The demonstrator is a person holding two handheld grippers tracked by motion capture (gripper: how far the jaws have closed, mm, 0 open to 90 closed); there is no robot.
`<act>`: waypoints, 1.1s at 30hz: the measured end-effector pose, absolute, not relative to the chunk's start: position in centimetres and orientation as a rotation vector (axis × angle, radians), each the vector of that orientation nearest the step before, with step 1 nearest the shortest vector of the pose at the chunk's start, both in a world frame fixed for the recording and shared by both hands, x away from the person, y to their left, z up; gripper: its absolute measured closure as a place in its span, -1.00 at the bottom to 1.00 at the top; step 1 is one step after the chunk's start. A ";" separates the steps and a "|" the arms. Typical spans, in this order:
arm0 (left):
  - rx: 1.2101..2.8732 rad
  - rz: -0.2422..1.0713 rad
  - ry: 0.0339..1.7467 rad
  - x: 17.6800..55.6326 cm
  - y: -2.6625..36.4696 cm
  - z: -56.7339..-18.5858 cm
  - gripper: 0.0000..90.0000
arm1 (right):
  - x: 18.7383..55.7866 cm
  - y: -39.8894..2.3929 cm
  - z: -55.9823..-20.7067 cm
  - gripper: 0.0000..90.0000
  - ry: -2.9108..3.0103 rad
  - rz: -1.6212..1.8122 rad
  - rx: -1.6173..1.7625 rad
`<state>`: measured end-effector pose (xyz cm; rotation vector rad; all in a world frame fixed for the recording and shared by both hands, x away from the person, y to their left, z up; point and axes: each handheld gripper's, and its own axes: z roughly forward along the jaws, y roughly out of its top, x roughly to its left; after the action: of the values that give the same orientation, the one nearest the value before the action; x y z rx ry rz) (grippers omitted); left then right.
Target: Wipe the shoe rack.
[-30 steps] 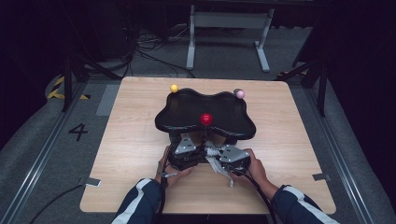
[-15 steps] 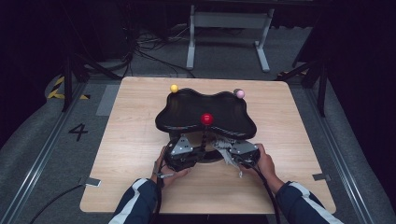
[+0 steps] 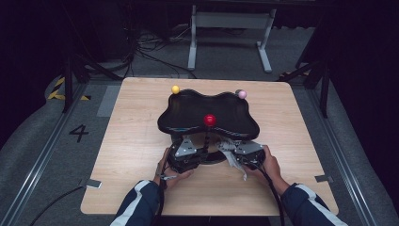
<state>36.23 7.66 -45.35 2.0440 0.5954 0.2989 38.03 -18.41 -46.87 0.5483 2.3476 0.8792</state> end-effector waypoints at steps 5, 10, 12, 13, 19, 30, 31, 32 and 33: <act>2.023 0.286 0.616 36.4 6.7 -45.7 0.66 | 36.5 -16.7 -46.5 0.79 2.360 0.939 0.495; 2.021 0.284 0.618 36.3 6.5 -45.7 0.65 | 35.4 -15.3 -46.5 0.79 2.359 0.932 0.426; 2.023 0.294 0.605 36.2 6.7 -45.6 0.56 | 35.6 -15.6 -46.5 0.79 2.372 0.952 0.445; 2.022 0.297 0.595 36.2 6.8 -45.6 0.52 | 35.6 -15.7 -46.5 0.79 2.372 0.950 0.453; 2.034 0.291 0.572 35.9 8.2 -45.0 0.38 | 35.9 -16.6 -46.4 0.79 2.368 0.937 0.494; 2.028 0.274 0.557 36.0 8.2 -45.0 0.65 | 36.8 -18.2 -46.8 0.79 2.352 0.874 0.580; 2.025 0.270 0.558 36.0 8.2 -45.1 0.65 | 36.9 -18.4 -46.8 0.79 2.352 0.872 0.586; 2.025 0.270 0.558 36.0 8.2 -45.1 0.65 | 37.0 -18.5 -46.9 0.79 2.352 0.868 0.591; 2.026 0.272 0.562 36.0 8.2 -45.1 0.65 | 37.0 -18.5 -46.9 0.79 2.352 0.868 0.591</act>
<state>35.97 8.19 -45.06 2.0257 0.5620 0.2722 36.99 -18.45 -46.85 0.5908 2.3522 0.8675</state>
